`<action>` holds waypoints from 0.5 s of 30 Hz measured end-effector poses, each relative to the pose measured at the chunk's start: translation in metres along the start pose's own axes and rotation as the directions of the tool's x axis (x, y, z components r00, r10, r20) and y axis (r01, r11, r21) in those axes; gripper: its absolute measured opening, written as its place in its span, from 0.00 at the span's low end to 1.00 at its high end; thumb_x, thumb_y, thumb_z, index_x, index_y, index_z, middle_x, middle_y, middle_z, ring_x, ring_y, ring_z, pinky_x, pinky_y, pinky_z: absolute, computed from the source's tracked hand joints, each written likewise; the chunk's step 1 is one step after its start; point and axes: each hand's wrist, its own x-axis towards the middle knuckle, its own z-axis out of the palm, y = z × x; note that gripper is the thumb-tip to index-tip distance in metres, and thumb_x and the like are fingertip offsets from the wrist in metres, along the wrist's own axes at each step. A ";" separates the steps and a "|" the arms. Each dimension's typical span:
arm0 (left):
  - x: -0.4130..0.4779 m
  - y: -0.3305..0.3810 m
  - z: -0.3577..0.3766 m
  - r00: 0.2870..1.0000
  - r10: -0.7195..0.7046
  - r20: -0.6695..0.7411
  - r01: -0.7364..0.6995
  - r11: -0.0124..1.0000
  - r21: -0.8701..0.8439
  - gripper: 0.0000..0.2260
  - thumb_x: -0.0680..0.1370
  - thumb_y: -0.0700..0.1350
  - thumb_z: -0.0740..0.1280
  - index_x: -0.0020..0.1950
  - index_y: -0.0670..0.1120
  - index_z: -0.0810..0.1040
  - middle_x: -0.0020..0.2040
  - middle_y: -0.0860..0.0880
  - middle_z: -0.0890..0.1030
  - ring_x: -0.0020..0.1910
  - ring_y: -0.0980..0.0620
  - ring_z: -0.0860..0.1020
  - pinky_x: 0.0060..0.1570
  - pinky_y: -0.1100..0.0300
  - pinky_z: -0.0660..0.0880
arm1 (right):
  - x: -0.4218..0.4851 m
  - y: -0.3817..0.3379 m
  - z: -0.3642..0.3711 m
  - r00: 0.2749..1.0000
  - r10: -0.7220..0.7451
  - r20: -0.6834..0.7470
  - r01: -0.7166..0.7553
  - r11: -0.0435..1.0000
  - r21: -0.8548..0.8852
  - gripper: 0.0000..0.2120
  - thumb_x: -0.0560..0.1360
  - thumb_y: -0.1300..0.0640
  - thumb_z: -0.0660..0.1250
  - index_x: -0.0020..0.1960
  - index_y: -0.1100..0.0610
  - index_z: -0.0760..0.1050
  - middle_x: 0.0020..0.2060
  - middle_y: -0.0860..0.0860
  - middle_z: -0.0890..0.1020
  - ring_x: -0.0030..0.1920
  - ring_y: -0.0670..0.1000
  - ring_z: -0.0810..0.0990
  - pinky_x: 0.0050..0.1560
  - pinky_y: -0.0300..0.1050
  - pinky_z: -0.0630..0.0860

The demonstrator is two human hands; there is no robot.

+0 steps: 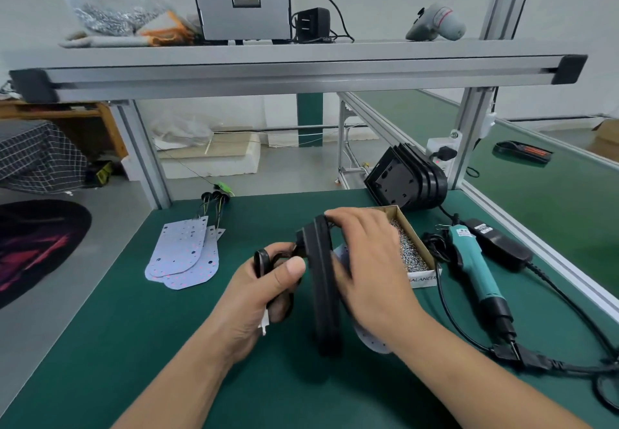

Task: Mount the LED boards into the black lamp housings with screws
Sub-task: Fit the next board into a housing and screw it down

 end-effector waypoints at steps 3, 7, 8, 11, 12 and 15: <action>-0.001 0.001 0.002 1.000 -0.013 -0.023 0.012 0.999 -0.042 0.28 0.66 0.57 0.82 0.60 0.44 0.82 0.39 0.44 0.60 0.30 0.52 0.57 0.28 0.62 0.58 | 0.007 -0.001 0.002 0.996 0.093 0.011 -0.093 0.994 0.063 0.18 0.80 0.45 0.67 0.66 0.52 0.76 0.59 0.44 0.78 0.63 0.51 0.73 0.64 0.57 0.72; -0.002 0.005 0.003 0.998 0.047 -0.044 -0.049 0.998 -0.030 0.37 0.60 0.65 0.85 0.59 0.44 0.82 0.36 0.44 0.64 0.32 0.47 0.57 0.31 0.59 0.58 | 0.015 -0.008 -0.001 0.997 0.044 0.060 -0.049 0.995 0.089 0.21 0.78 0.40 0.66 0.65 0.50 0.77 0.53 0.43 0.76 0.59 0.51 0.73 0.62 0.54 0.72; -0.002 0.005 0.002 0.998 0.058 -0.030 -0.059 0.998 -0.019 0.37 0.60 0.66 0.85 0.59 0.44 0.82 0.36 0.44 0.67 0.31 0.48 0.60 0.32 0.57 0.60 | 0.017 -0.009 -0.001 0.995 0.039 0.089 -0.049 0.993 0.108 0.23 0.78 0.39 0.64 0.67 0.50 0.76 0.53 0.43 0.77 0.59 0.50 0.74 0.62 0.54 0.73; -0.003 0.003 0.003 0.998 0.055 0.010 -0.055 0.998 0.000 0.42 0.60 0.67 0.84 0.63 0.42 0.79 0.41 0.42 0.76 0.36 0.46 0.72 0.34 0.56 0.67 | 0.019 -0.013 -0.002 0.983 0.136 0.120 -0.156 0.972 0.175 0.20 0.76 0.38 0.68 0.65 0.44 0.75 0.54 0.41 0.78 0.59 0.47 0.76 0.62 0.52 0.75; -0.004 0.001 0.005 0.999 0.047 0.027 -0.046 0.999 -0.002 0.44 0.60 0.67 0.84 0.65 0.41 0.78 0.44 0.40 0.79 0.39 0.44 0.74 0.35 0.56 0.70 | 0.019 -0.015 -0.001 0.982 0.149 0.112 -0.166 0.972 0.166 0.18 0.76 0.39 0.70 0.63 0.43 0.75 0.54 0.41 0.79 0.59 0.47 0.75 0.62 0.52 0.75; -0.007 -0.002 0.010 0.997 0.040 0.065 -0.041 0.999 0.022 0.41 0.61 0.68 0.83 0.62 0.41 0.79 0.44 0.40 0.81 0.41 0.42 0.78 0.35 0.55 0.73 | 0.017 -0.020 0.002 0.989 0.127 0.074 -0.136 0.980 0.145 0.15 0.76 0.39 0.68 0.60 0.42 0.78 0.52 0.40 0.81 0.58 0.44 0.71 0.62 0.52 0.74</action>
